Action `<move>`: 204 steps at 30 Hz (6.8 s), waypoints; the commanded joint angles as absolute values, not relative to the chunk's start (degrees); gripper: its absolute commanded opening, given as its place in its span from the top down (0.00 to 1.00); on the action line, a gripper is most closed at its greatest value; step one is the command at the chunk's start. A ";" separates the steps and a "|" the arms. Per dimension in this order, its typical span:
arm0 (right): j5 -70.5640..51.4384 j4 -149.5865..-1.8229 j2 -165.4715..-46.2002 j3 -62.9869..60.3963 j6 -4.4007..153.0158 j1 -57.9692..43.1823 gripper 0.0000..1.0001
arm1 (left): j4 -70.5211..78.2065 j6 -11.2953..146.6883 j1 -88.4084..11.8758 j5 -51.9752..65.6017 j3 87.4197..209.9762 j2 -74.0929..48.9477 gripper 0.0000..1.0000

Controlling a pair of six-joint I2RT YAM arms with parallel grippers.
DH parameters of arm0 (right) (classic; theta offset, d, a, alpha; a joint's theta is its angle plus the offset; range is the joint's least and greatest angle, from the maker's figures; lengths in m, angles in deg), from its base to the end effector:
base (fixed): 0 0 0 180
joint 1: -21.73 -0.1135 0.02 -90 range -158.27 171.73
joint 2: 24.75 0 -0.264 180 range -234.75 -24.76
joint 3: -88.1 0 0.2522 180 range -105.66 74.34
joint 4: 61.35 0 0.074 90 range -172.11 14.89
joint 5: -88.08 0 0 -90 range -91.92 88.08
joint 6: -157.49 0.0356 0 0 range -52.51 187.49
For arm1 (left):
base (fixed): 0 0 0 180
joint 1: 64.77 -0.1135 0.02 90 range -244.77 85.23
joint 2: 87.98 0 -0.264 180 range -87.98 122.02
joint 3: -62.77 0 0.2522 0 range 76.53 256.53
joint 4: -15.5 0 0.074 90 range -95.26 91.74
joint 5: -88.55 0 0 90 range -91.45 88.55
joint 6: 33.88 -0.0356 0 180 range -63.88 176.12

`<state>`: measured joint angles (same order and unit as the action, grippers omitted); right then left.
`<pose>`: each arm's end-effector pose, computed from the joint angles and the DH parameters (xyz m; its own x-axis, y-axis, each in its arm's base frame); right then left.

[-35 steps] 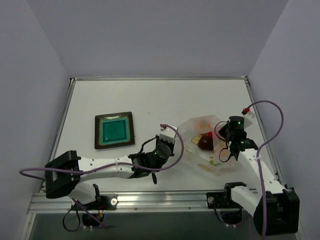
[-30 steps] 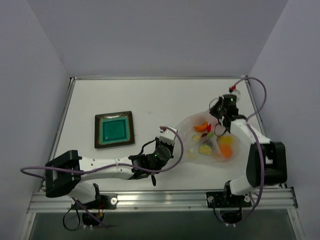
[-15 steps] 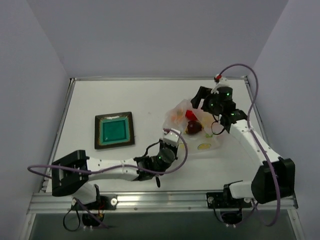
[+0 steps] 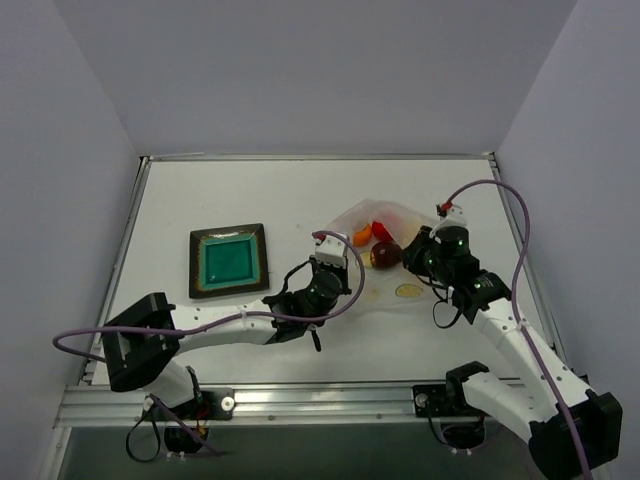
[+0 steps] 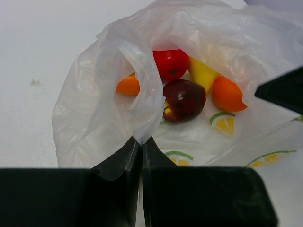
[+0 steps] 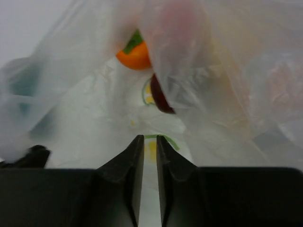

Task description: Take the fake fruits out of the plastic bag

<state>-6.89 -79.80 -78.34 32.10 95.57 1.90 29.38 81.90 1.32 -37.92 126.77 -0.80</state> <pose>0.2064 0.0777 0.3063 -0.4253 0.3451 -0.8367 -0.2449 0.8461 0.4735 0.1572 -0.3024 0.2613 -0.2753 -0.2419 -0.9304 0.4194 0.8406 -0.3427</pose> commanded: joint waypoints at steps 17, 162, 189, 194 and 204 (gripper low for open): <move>3.70 -63.94 -79.53 50.61 105.47 17.00 0.95 | 25.56 76.97 -1.05 -36.68 130.94 -1.47 0.76; 12.21 -82.23 -72.47 37.52 97.55 6.09 0.22 | 18.42 82.93 5.37 -10.95 123.44 -26.76 0.27; 1.96 -57.09 -98.15 39.79 99.40 16.38 1.00 | 17.91 79.94 -4.12 -17.35 150.64 19.52 0.25; -4.79 -64.46 -88.67 39.71 98.96 6.37 1.00 | 16.33 79.49 -4.56 -26.05 142.64 10.93 0.25; 5.18 -72.91 -76.87 41.55 101.59 11.77 1.00 | 12.99 80.55 -2.45 -23.60 139.89 3.77 0.25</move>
